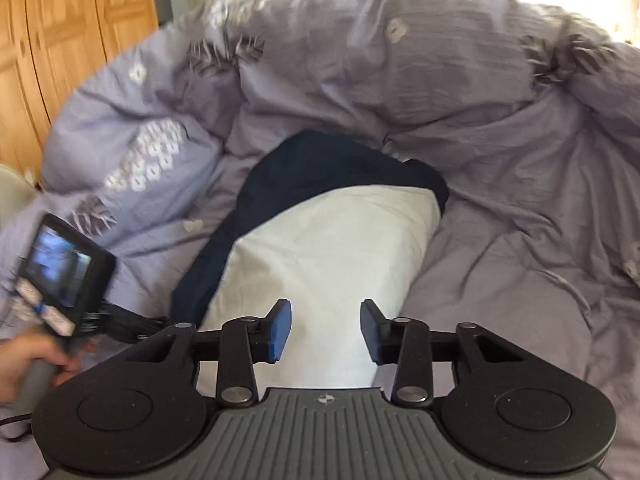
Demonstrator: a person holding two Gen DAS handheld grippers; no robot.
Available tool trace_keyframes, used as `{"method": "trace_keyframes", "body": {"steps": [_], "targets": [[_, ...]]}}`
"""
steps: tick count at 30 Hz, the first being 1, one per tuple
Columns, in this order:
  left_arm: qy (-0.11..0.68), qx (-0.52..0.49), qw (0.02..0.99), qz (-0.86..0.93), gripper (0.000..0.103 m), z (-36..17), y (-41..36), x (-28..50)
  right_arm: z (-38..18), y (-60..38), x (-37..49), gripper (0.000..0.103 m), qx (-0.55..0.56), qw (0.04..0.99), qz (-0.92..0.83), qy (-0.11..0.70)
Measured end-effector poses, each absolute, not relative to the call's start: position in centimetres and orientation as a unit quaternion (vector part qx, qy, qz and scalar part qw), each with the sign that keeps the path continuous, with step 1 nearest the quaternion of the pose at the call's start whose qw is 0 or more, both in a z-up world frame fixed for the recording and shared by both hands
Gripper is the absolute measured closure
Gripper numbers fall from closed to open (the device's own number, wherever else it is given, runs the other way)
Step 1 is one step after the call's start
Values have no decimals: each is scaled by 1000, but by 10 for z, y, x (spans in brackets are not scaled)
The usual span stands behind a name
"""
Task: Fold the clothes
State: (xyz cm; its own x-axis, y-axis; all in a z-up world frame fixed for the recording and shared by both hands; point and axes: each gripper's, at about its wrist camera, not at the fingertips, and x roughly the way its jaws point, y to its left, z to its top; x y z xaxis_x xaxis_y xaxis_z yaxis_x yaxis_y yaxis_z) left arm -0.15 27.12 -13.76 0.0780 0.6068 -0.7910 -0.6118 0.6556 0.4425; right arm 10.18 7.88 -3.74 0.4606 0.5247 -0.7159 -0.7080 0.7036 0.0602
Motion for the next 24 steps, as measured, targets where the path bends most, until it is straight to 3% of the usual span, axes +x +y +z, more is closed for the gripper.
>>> {"method": "trace_keyframes", "body": {"steps": [6,15,24], "targets": [[537,-12,754,377,1,-99,258,1,-96,124,93,66,-199,805,363,424],[507,-53,812,284,0,-55,239,24,-86,118,82,59,-169,790,401,431],[529,-73,804,261,0,-81,228,31,-52,84,75,56,-120,811,405,406]]}}
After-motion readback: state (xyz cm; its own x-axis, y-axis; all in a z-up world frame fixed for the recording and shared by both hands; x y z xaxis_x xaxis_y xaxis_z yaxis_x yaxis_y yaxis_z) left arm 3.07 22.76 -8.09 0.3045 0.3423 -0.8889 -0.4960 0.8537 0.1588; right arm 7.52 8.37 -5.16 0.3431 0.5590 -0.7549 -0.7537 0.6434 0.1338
